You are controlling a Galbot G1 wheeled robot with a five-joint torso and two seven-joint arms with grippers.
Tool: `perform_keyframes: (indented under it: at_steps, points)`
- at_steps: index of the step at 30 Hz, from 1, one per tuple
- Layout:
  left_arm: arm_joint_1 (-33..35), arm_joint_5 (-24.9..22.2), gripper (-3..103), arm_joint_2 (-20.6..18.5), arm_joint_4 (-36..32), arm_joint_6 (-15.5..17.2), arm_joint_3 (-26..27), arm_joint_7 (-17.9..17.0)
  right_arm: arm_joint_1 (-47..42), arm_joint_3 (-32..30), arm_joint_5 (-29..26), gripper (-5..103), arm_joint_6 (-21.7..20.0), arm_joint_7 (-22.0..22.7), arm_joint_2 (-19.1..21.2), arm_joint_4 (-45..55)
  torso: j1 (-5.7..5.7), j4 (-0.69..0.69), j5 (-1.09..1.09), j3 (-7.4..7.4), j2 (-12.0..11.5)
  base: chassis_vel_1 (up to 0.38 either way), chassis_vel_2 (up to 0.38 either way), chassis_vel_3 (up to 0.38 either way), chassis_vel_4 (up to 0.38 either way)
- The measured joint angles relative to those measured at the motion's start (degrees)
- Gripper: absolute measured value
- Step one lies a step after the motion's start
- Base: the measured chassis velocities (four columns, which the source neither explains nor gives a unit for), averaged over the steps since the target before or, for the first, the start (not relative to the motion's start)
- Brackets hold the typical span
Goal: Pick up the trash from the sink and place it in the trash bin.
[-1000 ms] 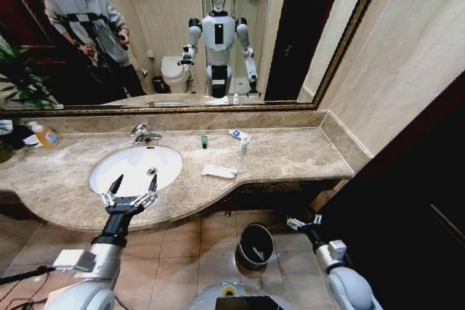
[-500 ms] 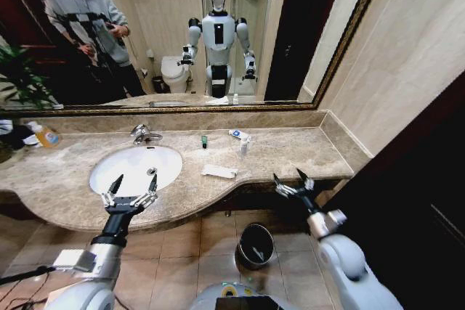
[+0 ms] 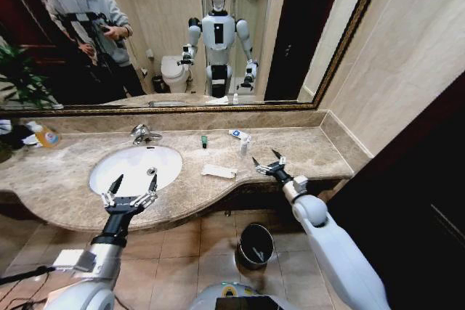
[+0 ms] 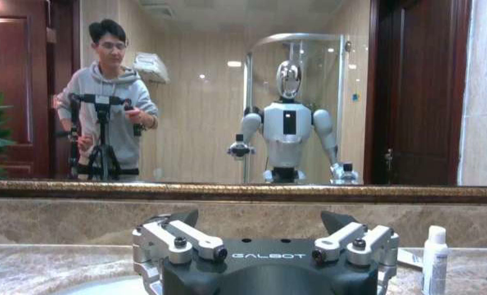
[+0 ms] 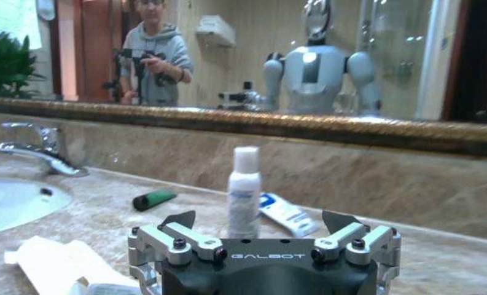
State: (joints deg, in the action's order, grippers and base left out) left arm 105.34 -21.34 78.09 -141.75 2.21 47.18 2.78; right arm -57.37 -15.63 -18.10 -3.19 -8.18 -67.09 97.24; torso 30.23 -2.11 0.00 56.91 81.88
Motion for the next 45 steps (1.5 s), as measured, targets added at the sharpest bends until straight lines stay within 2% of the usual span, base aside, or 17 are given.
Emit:
perform_keyframes:
  at_steps: [11, 18, 20, 26, 32, 34, 35, 39, 41, 43, 44, 45]
  points:
    - [0.0, 0.0, 100, 0.0, 0.0, 0.0, 0.0, 0.0, 10.8, 6.1, 0.2, 100, 1.3, 0.1, -4.0, -11.3, 0.0, 0.0, -0.01, 0.0, 0.0, 0.0, 0.0, 0.0, 0.0]
    - [0.0, 0.0, 100, 0.0, 0.0, 0.0, 0.0, 0.0, 16.2, 7.5, 1.2, 100, 2.2, 0.4, -7.6, -17.3, 0.0, -0.01, 0.0, 0.0, 0.0, 0.0, 0.0, 0.0, 0.0]
    - [0.0, 0.0, 100, 0.0, 0.0, 0.0, 0.0, 0.0, 17.0, 7.6, 1.4, 103, 2.2, 0.4, -8.2, -18.1, 0.0, -0.01, 0.0, 0.0, 0.0, 0.0, 0.0, 0.0, 0.0]
    - [0.0, 0.0, 100, 0.0, 0.0, 0.0, 0.0, 0.0, 17.7, 7.7, 1.7, 86, 2.8, 0.4, -8.8, -19.7, -0.01, 0.0, -0.01, -0.01, 0.0, 0.0, 0.0, 0.0, 0.0]
    - [0.0, 0.0, 100, 0.0, 0.0, 0.0, 0.0, 0.0, 17.4, 7.9, 1.8, 75, 2.9, 0.6, -9.0, -19.6, -0.01, 0.0, -0.01, -0.01, 0.0, 0.0, 0.0, 0.0, 0.0]
    - [0.0, 0.0, 100, 0.0, 0.0, 0.0, 0.0, 0.0, 17.3, 7.9, 1.8, 67, 3.0, 0.6, -8.9, -19.4, -0.01, 0.0, -0.01, -0.01, 0.0, 0.0, 0.0, 0.0, 0.0]
    - [0.0, 0.0, 100, 0.0, 0.0, 0.0, 0.0, 0.0, 17.3, 7.9, 1.8, 67, 3.0, 0.6, -8.9, -19.4, -0.01, 0.0, -0.01, -0.01, 0.0, 0.0, 0.0, 0.0, 0.0]
    - [0.0, 0.0, 100, 0.0, 0.0, 0.0, 0.0, 0.0, 17.0, 7.9, 1.9, 51, 3.0, 0.7, -8.8, -18.7, -0.01, 0.0, -0.01, -0.01, 0.0, 0.0, 0.0, 0.0, 0.0]
    - [0.0, 0.0, 100, 0.0, 0.0, 0.0, 0.0, 0.0, 16.9, 7.9, 1.9, 51, 2.9, 0.7, -8.7, -18.6, -0.01, 0.0, -0.01, -0.01, 0.0, 0.0, 0.0, 0.0, 0.0]
    - [0.0, 0.0, 100, 0.0, 0.0, 0.0, 0.0, 0.0, 16.8, 7.9, 1.9, 47, 2.9, 0.8, -8.6, -18.4, -0.01, 0.0, -0.01, -0.01, 0.0, 0.0, 0.0, 0.0, 0.0]
    - [0.0, 0.0, 100, 0.0, 0.0, 0.0, 0.0, 0.0, 16.7, 7.8, 1.9, 40, 2.9, 0.8, -8.6, -18.3, -0.01, 0.0, -0.01, -0.01, 0.0, 0.0, 0.0, 0.0, 0.0]
    - [0.0, 0.0, 100, 0.0, 0.0, 0.0, 0.0, 0.0, 16.7, 7.8, 1.9, 40, 2.9, 0.8, -8.5, -18.3, -0.01, 0.0, 0.0, -0.01, 0.0, 0.0, 0.0, 0.0, 0.0]
